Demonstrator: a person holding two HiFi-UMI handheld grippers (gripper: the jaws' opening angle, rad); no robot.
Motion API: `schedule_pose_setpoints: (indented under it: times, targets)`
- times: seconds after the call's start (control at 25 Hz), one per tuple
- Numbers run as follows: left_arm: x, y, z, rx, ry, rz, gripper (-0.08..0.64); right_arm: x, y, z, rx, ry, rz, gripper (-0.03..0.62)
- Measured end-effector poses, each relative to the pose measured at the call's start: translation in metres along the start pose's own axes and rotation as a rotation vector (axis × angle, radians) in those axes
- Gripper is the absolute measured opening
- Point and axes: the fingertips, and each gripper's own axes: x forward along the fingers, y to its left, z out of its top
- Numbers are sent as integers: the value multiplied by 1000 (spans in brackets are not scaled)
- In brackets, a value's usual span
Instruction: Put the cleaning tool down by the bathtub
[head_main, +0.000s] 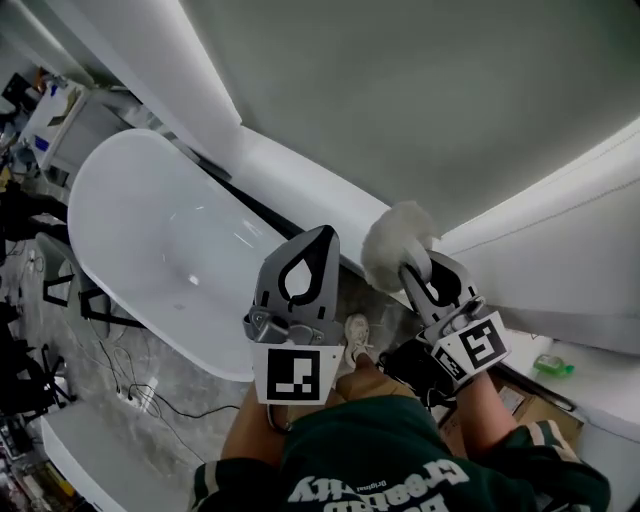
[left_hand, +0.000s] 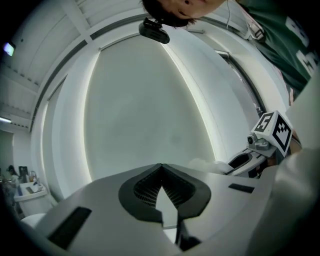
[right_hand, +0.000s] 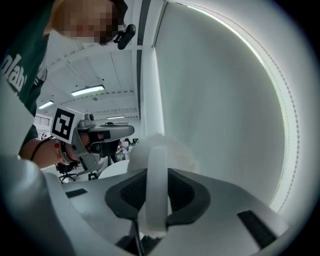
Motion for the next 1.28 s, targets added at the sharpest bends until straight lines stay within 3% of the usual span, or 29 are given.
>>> schedule_pose_setpoints:
  times: [0.28,0.48,0.8,1.04,1.28]
  targets:
    - [4,3,-17,-26,36,61,2,26,-5,-26,32,31,79,95]
    - [-12,-4,-8,-33,49,101,2,17,0,-19,46,31,87,96]
    - [5,47,-54,-80,41,132,2,102,-11,-42,51,68,98,96]
    - [0,64,-73,-85,-13,60,2,139,4,-60,-30,161,100,95]
    - [3,84,-107,-140,0,67,2,178,18,-83,-65,255,104,95]
